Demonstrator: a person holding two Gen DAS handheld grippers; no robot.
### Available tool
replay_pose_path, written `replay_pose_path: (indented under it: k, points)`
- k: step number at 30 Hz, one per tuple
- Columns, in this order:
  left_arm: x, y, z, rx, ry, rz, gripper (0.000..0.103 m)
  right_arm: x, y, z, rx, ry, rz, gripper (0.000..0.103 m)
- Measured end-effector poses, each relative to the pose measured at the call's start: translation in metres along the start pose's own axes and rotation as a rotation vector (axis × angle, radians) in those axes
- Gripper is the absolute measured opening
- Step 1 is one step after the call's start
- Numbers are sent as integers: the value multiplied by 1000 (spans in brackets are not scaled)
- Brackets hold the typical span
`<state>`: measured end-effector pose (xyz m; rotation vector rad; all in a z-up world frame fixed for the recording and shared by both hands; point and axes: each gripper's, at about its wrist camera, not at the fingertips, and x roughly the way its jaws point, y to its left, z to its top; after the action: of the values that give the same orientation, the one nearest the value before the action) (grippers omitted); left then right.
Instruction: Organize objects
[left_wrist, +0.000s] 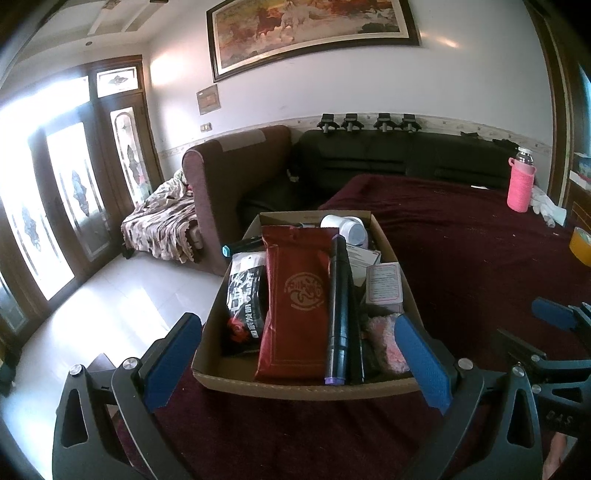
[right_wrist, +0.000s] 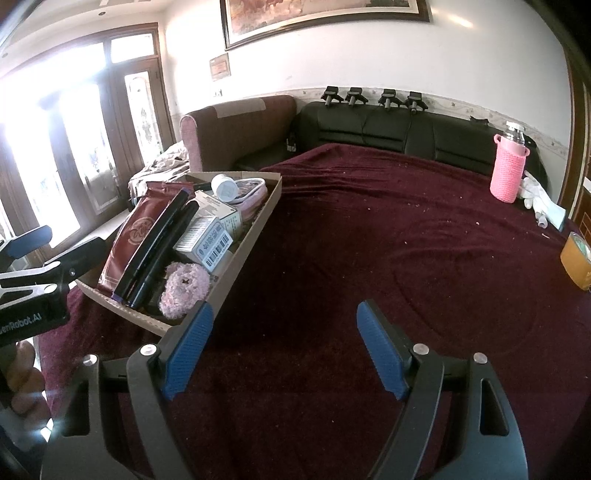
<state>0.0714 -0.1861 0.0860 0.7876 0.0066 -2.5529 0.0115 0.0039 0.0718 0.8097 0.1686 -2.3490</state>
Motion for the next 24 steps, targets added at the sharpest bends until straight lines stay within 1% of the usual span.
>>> replay_pose_path:
  k: [15,17,20,22,24]
  points:
    - [1,-4,-1,15,5,-22,102,-1,2,1,1,1,2,81]
    - [0,-5,-2,22,7,-47,102,-1,2,1,1,1,2,81]
    - [-2,-11,-5,52,27,-116,102,-1,1,1,6,2,6,81]
    - [-5,-15,-7,69,22,-140,102,-2,1,2,9,-1,6,81]
    - [-9,-20,-7,84,14,-138,102,-2,-1,2,12,-2,4,81]
